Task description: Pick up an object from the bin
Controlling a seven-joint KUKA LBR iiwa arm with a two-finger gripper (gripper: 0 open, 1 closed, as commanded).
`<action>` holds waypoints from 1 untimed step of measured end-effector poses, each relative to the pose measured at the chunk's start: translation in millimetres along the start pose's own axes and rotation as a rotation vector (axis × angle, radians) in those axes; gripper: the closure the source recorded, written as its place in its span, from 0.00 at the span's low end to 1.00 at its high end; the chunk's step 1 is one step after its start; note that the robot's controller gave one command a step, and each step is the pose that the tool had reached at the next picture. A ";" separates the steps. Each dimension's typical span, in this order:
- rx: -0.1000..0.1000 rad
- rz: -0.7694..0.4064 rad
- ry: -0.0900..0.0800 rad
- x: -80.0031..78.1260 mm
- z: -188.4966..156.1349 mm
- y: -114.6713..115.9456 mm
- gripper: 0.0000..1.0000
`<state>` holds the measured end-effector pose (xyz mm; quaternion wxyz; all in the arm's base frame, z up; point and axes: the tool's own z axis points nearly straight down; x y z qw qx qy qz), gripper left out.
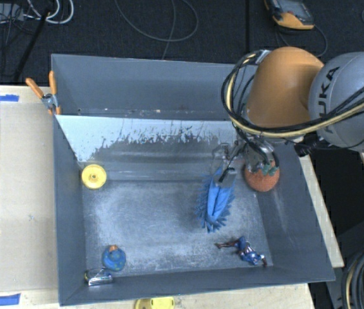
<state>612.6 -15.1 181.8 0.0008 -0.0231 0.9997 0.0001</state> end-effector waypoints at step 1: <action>0.000 -0.006 0.006 5.3 -41.0 2.8 1.00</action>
Offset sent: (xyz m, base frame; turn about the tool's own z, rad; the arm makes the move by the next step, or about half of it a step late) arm -0.0106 0.0093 0.1105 -0.0229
